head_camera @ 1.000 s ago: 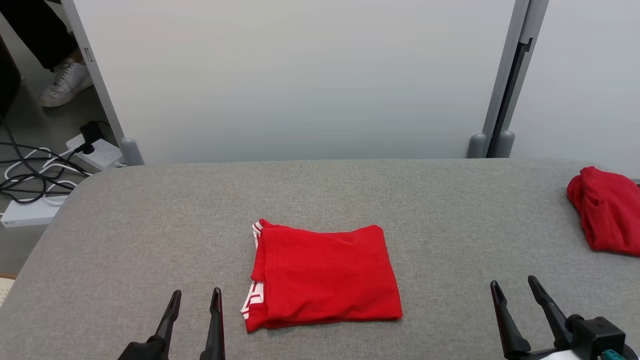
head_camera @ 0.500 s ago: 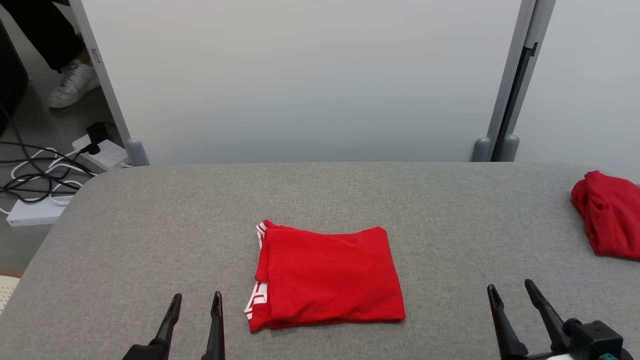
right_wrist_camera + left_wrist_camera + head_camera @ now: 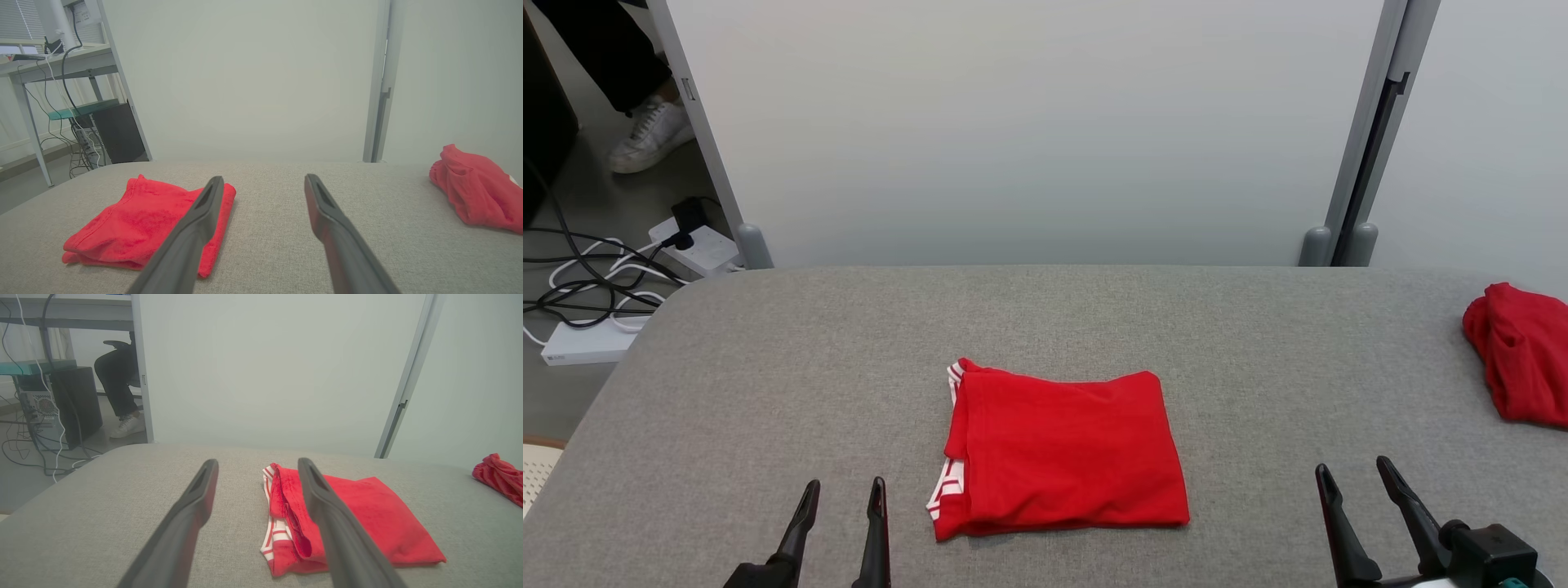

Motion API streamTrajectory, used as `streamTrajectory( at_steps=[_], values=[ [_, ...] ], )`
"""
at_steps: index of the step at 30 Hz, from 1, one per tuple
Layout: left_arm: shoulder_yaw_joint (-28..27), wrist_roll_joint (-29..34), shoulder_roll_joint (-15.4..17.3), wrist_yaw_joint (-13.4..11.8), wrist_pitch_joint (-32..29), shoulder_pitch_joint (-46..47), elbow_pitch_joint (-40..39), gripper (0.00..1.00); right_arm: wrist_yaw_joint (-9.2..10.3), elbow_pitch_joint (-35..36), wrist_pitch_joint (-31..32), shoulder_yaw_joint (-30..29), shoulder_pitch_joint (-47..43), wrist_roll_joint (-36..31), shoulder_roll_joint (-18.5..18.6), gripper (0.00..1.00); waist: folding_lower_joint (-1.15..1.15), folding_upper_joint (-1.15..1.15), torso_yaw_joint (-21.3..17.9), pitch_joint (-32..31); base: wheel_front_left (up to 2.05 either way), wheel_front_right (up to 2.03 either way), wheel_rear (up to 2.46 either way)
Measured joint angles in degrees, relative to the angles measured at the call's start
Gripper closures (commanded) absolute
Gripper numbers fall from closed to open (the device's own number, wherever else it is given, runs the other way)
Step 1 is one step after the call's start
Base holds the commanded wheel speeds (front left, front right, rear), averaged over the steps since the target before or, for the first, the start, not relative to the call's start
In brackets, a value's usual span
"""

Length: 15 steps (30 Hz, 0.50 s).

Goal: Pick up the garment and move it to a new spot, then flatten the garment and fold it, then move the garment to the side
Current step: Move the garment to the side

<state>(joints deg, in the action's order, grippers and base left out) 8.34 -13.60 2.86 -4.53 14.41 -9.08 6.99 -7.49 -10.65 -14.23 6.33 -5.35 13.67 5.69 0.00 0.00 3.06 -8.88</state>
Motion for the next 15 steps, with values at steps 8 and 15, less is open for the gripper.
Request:
streamTrajectory(
  at_steps=[8, 15],
  values=[
    [0.09, -0.01, 0.0, 0.0, 0.0, 0.0, 0.52, 0.0, 0.0, -0.15, 0.0, 0.05, 0.0, 0.02, -0.08, 0.0, 0.0, 0.0, 0.28, 0.06, 0.0, 0.0, 0.0],
    [0.23, -0.08, 0.0, -0.05, 0.0, 0.01, 1.22, 0.0, 0.0, -4.87, 0.0, 1.42, 0.73, 2.55, -0.23, 0.0, 0.0, 0.0, 0.6, 0.66, 0.0, 0.0, 0.0]
  ],
)
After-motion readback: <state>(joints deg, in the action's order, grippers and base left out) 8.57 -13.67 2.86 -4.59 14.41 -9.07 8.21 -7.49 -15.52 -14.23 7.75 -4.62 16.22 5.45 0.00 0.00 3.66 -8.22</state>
